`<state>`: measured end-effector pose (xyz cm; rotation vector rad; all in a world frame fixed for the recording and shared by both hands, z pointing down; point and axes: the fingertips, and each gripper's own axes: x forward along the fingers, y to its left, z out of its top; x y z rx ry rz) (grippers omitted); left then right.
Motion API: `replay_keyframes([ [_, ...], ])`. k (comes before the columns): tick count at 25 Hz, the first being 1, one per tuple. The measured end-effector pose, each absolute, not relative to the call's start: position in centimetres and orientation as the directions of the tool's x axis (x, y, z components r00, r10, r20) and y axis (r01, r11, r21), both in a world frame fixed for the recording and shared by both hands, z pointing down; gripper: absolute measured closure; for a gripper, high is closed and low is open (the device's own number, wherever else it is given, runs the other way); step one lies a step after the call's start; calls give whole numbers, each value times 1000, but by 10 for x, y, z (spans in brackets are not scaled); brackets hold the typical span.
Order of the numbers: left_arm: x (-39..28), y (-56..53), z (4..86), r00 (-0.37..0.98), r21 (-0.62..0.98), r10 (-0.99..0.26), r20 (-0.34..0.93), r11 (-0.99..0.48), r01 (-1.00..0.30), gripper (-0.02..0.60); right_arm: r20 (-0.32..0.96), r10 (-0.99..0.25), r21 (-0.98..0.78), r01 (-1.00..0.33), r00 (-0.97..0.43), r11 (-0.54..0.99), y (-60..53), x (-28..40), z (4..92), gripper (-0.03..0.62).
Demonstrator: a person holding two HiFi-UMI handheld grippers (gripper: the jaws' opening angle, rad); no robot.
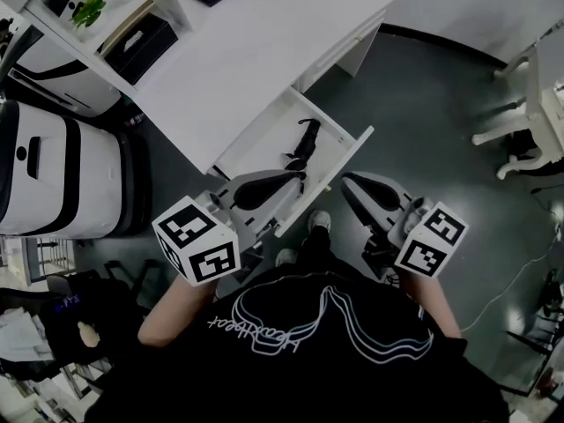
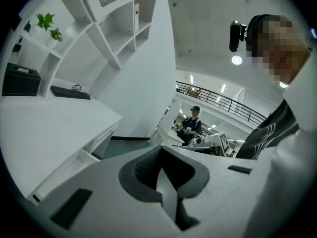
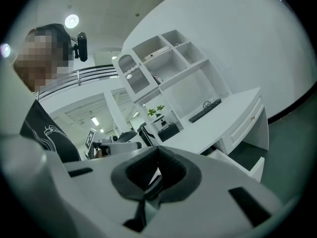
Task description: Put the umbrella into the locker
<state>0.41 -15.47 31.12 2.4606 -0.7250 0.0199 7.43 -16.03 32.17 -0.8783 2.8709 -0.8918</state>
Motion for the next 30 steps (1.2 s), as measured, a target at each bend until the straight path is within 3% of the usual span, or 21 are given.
replay_keyframes([
  [13,-6,-114,304,869,481,-470,153,-733,-481,578,132,-574,-500,-555,-808,665,-120,61,311,591],
  [30,-24,-93,309,839,501,-513,182,-686,-528,577,155,-543,-502,-540,-825,676,-101,47,316,591],
])
